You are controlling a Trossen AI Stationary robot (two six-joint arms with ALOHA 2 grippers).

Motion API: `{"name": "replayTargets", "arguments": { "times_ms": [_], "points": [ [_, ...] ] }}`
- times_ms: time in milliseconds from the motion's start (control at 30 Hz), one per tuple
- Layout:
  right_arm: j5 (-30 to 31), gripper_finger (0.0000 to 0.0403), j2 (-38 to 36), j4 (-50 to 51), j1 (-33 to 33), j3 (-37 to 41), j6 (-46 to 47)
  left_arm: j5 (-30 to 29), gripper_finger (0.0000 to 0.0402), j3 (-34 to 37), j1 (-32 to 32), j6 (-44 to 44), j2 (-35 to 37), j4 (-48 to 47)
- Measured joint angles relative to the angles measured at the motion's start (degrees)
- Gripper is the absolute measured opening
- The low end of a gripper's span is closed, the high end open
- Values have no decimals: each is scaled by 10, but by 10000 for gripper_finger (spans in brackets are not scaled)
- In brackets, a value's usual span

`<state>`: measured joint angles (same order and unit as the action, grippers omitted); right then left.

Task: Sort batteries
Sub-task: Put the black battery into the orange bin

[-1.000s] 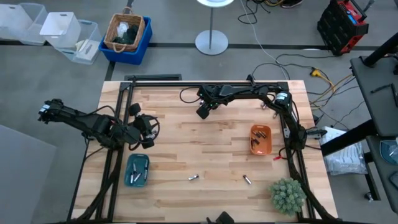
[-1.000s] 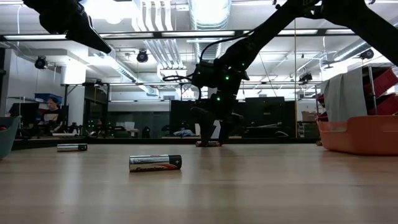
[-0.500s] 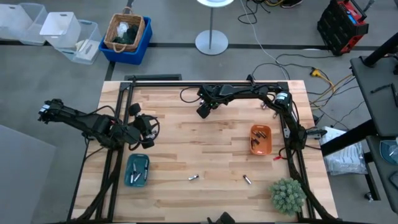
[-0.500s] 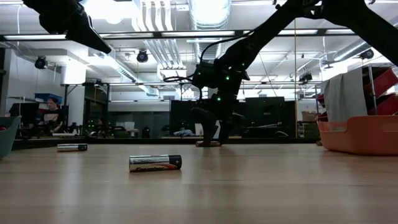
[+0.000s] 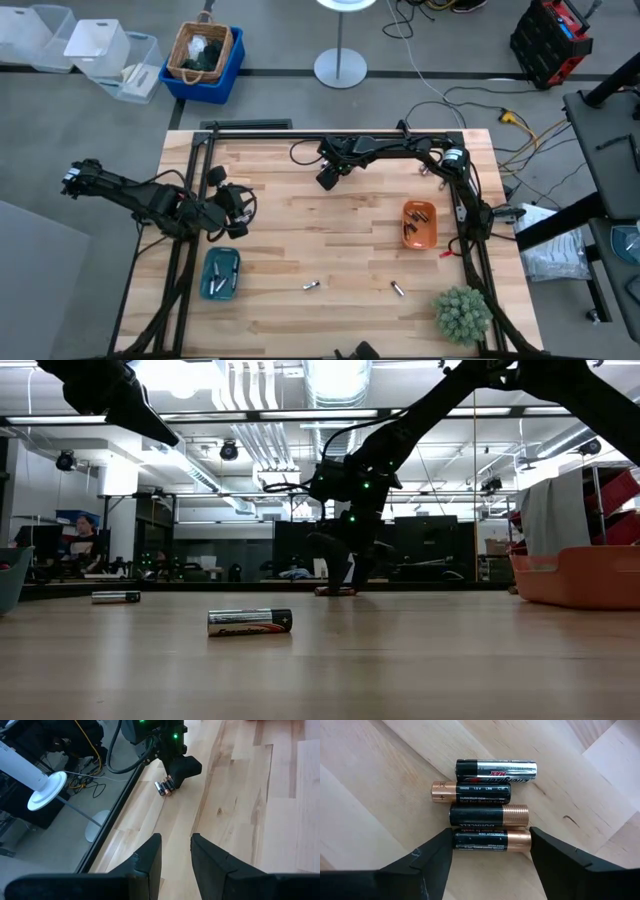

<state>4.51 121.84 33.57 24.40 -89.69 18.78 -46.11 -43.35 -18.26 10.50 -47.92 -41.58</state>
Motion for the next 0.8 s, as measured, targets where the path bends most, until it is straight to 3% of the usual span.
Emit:
{"name": "replayTargets", "arguments": {
  "times_ms": [467, 800],
  "points": [
    [-3, 231, -7, 50, -3, 0, -51, 1, 84, 0, 0, 0, 0, 0],
    [-6, 234, -66, 108, -7, 4, -85, 1, 84, 0, 0, -1, 0, 0]
  ]
}}
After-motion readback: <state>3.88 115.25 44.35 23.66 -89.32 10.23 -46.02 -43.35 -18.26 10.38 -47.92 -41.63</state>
